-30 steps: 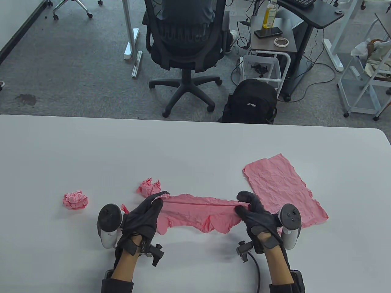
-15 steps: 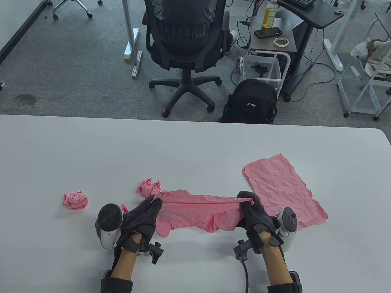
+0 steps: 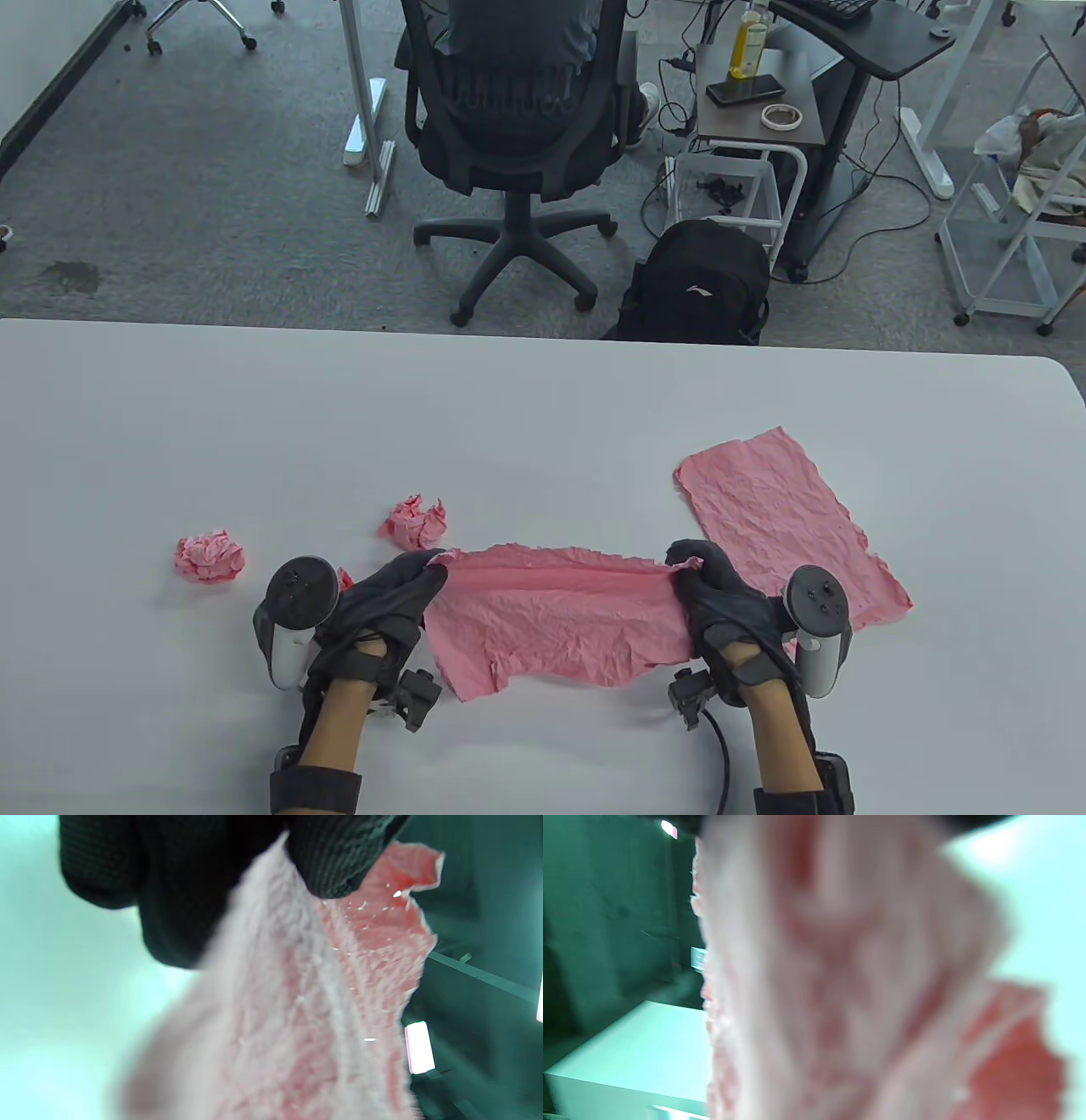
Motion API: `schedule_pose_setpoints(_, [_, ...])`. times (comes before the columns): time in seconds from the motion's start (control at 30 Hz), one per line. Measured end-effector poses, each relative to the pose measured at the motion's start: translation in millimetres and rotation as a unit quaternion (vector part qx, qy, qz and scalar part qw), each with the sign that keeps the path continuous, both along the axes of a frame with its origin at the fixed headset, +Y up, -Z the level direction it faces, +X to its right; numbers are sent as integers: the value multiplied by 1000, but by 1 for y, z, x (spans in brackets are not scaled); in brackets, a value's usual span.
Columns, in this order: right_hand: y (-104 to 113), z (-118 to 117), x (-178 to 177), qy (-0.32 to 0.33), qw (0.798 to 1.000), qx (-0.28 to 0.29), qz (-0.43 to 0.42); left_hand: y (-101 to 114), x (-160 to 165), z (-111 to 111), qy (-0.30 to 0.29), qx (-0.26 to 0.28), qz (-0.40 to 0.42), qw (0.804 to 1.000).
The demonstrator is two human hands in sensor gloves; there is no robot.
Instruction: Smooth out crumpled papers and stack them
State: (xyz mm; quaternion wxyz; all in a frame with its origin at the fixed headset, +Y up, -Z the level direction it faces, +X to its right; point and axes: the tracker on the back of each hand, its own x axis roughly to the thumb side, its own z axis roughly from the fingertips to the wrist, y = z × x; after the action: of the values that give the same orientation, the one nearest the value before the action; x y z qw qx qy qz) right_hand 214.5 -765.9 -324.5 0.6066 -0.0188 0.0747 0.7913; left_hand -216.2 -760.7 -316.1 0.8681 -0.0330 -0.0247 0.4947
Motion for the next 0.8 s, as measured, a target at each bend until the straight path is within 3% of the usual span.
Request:
schedule_pose_setpoints(0.1, [-5,0,-2,12,996,-43,72,-1,3,0,-12,-43,-94,995])
schedule_pose_setpoints(0.23, [-6,-1,-3,-10,989,-40,144,-8,8,1,-14,-80,-90,993])
schedule_pose_setpoints(0.33, [-1,3,-5,-34,982,3,185,0,18,5,-2,-32,-161,986])
schedule_pose_setpoints(0.43, [14,6,-10,-55,961,92,254,14,34,11,2,56,-270,961])
schedule_pose_setpoints(0.5, [26,11,-14,-58,940,143,304,21,50,14,-59,85,-284,953])
schedule_pose_setpoints(0.6, [39,17,-26,-55,921,202,328,15,77,17,-162,63,-291,941])
schedule_pose_setpoints(0.67, [44,20,-37,-19,915,228,333,4,93,18,-225,32,-340,913])
schedule_pose_setpoints(0.7, [46,22,-50,31,911,236,335,-3,98,17,-253,11,-374,892])
schedule_pose_setpoints(0.8, [38,28,-86,152,891,218,367,-17,99,14,-287,-60,-409,864])
